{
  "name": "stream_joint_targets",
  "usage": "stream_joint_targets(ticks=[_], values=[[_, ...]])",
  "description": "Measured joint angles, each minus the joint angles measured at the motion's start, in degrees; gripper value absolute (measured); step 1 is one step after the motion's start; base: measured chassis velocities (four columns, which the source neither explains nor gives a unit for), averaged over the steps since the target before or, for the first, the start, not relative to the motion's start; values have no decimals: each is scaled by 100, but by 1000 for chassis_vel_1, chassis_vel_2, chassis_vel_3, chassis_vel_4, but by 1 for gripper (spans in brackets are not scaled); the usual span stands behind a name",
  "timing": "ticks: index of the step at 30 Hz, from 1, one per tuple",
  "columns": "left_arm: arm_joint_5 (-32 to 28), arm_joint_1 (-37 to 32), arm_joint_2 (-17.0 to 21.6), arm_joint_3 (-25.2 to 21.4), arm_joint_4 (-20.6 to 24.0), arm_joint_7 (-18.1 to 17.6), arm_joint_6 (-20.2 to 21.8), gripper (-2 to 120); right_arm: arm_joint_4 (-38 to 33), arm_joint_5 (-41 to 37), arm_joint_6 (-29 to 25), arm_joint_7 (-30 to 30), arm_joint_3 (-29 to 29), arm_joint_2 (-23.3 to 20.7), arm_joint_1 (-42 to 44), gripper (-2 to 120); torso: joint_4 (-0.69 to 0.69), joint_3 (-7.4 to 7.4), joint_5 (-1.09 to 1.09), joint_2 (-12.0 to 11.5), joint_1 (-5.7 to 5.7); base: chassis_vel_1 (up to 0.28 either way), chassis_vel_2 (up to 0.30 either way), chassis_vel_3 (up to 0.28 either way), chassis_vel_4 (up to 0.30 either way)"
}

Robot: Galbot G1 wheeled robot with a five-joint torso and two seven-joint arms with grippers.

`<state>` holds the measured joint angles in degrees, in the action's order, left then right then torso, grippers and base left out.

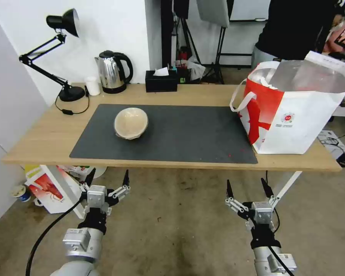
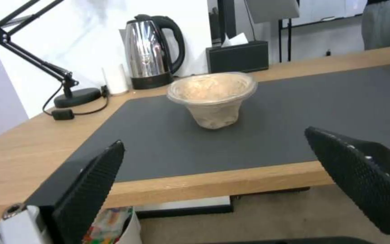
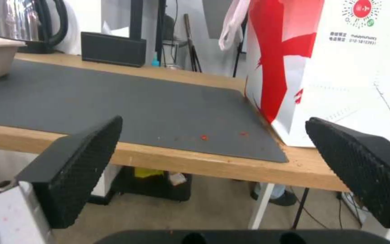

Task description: Pick up the trash from the table and place it into the takeout bag.

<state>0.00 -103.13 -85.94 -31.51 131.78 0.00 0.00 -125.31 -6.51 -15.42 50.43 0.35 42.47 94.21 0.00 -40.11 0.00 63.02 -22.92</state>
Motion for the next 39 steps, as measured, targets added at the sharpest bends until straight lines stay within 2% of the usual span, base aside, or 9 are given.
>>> stream_joint_targets(ticks=[23,25,30,34,35,39], values=[[-51,10,-6,4,5,-2,-9,100,-3,1,0,1,-1,0,0,100,0,0,0,0,0,0,0,0,0],[-514,103,-88,73,189,-61,-156,100,-3,1,0,2,-1,0,0,100,0,0,0,0,0,0,0,0,0],[-1077,217,-187,159,405,-137,-339,100,-3,1,0,2,-1,0,0,100,0,0,0,0,0,0,0,0,0],[-1895,378,-332,286,717,-250,-607,100,-3,1,0,2,0,0,0,100,0,0,1,0,0,0,0,0,0],[-1895,378,-332,286,717,-250,-607,100,-3,1,0,2,0,0,0,100,0,0,1,0,0,0,0,0,0],[-2701,539,-473,410,1025,-354,-865,100,-3,1,0,2,-1,0,0,100,0,0,0,0,0,0,0,0,0]])
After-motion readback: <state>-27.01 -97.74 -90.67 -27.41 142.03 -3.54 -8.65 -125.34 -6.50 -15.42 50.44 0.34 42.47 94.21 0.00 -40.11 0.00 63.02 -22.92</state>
